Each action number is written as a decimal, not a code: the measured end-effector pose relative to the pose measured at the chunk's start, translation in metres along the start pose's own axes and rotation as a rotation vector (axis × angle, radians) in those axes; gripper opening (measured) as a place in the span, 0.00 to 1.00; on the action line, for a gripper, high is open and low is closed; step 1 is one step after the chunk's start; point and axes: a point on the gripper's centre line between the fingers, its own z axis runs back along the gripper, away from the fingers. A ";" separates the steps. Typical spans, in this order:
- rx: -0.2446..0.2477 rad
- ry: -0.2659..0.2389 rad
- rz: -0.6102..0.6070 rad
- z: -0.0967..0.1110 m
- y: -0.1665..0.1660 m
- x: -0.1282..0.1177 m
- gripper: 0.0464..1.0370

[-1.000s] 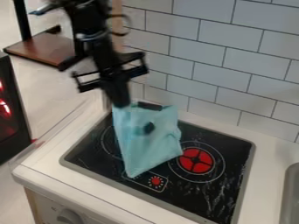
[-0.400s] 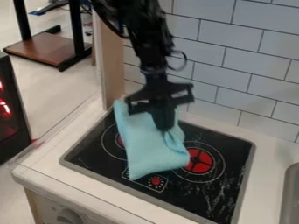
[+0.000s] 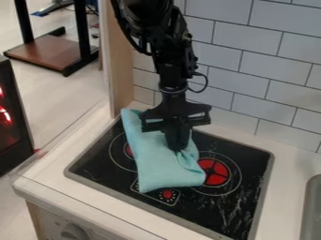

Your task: Fold the cloth from bottom left to top right

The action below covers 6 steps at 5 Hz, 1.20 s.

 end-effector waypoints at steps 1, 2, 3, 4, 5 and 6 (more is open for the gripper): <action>-0.001 0.000 0.010 0.000 0.000 0.000 0.47; 0.003 0.007 0.011 -0.002 0.002 -0.003 0.76; -0.013 -0.014 -0.003 0.003 0.003 -0.005 0.97; -0.048 -0.024 -0.010 0.015 -0.002 -0.005 0.97; -0.084 -0.051 -0.044 0.039 -0.006 -0.005 0.96; -0.102 -0.059 -0.054 0.059 -0.006 -0.006 0.96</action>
